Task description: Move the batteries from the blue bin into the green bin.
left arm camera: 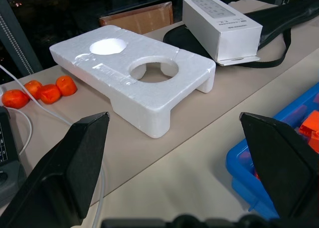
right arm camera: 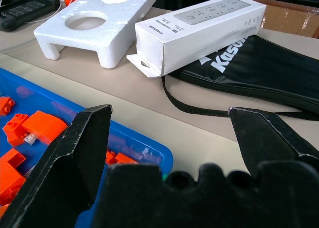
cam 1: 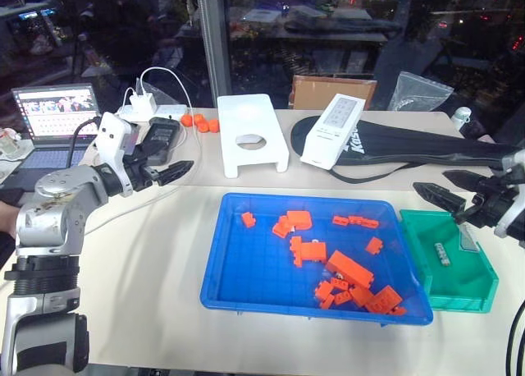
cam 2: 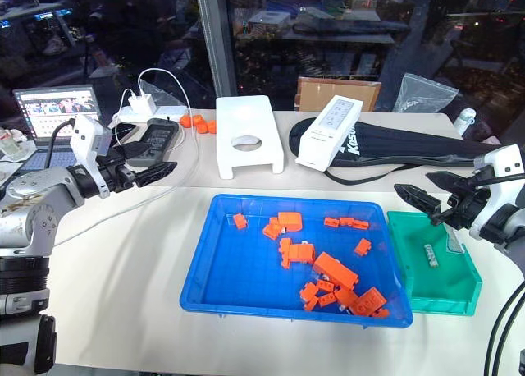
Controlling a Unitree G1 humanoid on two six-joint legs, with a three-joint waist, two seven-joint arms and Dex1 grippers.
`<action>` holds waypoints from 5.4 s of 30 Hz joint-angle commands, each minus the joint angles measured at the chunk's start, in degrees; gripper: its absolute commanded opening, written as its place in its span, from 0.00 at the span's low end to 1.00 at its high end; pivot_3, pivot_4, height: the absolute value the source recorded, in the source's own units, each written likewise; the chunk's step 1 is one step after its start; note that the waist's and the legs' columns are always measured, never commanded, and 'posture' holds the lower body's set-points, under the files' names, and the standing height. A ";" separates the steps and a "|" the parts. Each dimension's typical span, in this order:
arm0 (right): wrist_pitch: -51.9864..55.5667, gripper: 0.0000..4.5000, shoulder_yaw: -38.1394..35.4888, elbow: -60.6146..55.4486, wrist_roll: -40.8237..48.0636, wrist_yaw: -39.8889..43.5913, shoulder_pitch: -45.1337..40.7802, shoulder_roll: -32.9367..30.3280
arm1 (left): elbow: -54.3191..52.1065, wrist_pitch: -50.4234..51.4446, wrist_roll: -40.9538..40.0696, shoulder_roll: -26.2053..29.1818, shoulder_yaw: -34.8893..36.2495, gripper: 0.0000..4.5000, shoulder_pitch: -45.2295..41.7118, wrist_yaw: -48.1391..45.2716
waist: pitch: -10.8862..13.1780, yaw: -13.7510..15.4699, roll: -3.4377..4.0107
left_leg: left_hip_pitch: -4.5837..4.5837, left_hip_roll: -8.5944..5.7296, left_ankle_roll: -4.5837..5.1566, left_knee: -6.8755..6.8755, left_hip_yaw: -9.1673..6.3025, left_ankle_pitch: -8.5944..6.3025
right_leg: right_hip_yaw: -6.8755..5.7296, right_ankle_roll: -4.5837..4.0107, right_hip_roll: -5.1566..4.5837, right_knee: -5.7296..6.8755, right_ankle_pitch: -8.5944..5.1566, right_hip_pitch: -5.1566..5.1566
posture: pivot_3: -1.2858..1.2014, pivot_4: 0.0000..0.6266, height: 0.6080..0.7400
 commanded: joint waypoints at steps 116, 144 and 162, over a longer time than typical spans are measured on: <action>15.91 0.75 50.93 -13.49 -20.65 6.09 -15.36 1.46 | -12.51 2.14 -0.30 4.34 -21.07 1.00 -8.79 -30.27 | 0.02 0.10 0.19 | -0.32 -0.06 0.16 0.59 -0.67 -0.09 | -0.72 0.03 -0.03 0.52 -0.38 0.04 | 0.52 0.24 0.74; 12.08 0.56 13.17 -6.88 -22.27 10.75 9.37 -23.57 | -10.79 4.21 -1.29 -1.11 -21.71 1.00 -10.08 -28.76 | -0.04 -0.71 0.34 | -0.26 -0.11 0.17 0.55 -0.78 -0.10 | -0.86 0.00 -0.10 0.58 -0.48 0.11 | 0.52 0.24 0.74; 16.37 0.99 24.91 -15.18 -12.81 12.56 -13.33 -14.01 | -12.81 2.04 -0.13 1.16 -21.57 1.00 -7.04 -29.25 | -0.01 -1.26 0.55 | -0.24 -0.11 0.16 0.53 -0.81 -0.10 | -0.86 0.01 -0.08 0.58 -0.49 0.12 | 0.52 0.24 0.74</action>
